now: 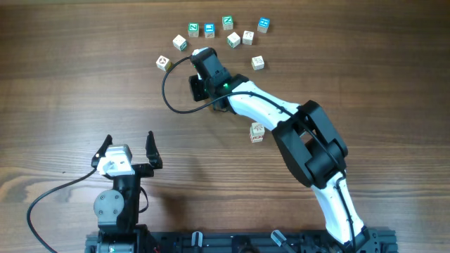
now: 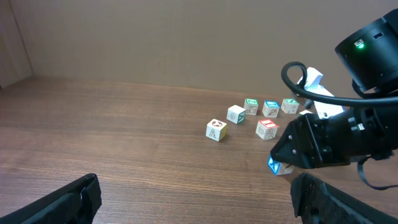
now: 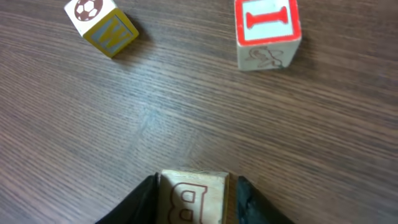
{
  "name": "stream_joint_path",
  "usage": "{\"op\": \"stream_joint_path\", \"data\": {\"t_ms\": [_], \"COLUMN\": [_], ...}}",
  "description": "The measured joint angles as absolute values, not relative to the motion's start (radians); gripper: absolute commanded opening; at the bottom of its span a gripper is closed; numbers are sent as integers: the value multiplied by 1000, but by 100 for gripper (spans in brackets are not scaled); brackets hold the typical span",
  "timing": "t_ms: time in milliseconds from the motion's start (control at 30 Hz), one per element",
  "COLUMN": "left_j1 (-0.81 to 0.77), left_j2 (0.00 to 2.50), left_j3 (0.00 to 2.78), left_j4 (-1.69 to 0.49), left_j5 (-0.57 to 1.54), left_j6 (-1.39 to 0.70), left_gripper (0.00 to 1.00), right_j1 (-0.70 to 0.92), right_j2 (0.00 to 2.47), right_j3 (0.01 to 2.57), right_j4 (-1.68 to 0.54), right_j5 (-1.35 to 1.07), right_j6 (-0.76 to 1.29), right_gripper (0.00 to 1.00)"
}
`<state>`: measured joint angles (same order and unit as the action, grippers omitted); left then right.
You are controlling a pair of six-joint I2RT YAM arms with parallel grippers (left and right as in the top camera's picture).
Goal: Form a tower
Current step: 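Move the right gripper back to the cluster above the B block, then lower the right gripper and close it on the white B block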
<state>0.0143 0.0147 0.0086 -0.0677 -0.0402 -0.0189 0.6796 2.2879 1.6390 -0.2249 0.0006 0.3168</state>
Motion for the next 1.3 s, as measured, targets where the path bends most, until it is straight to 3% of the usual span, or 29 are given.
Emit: {"op": "stream_joint_path", "data": {"t_ms": [167,200,267,300,400,500,767,867,900,933,1100,1167,1300], "left_j1": [14,14,14,14,14,14,14,14,14,14,14,14,14], "left_j2": [15,15,15,15,15,15,15,15,15,15,15,15,15], "left_j3": [9,9,9,9,9,9,9,9,9,9,9,9,9], "left_j4": [-68,-68,-68,-68,-68,-68,-68,-68,-68,-68,-68,-68,-68], "left_j5": [-40,-41,-40,-40,-40,-40,-41,-40,-40,-40,-40,-40,-41], "left_j6": [-19,-19,-19,-19,-19,-19,-19,-19,-19,-19,-19,-19,-19], "left_gripper": [100,100,100,100,100,100,100,100,100,100,100,100,100], "right_j1": [679,679,679,679,679,679,679,679,679,679,679,679,679], "right_j2": [2228,2209,2184,2173,2165,2165,2228,2261,2269,2273,2274,2274,2274], "right_j3": [1638,1638,1638,1638,1638,1638,1637,1637,1637,1637,1637,1637,1637], "right_j4": [-320,-343,-382,-386,-373,-345,-274,-260,-260,-260,-255,-255,-256], "right_j5": [1,1,0,1,1,1,-3,-19,-22,-24,-26,-26,-25], "right_j6": [316,316,312,315,311,307,300,300,300,295,289,289,289], "right_gripper": [33,43,51,60,64,77,80,71,62,47,54,41,32]}}
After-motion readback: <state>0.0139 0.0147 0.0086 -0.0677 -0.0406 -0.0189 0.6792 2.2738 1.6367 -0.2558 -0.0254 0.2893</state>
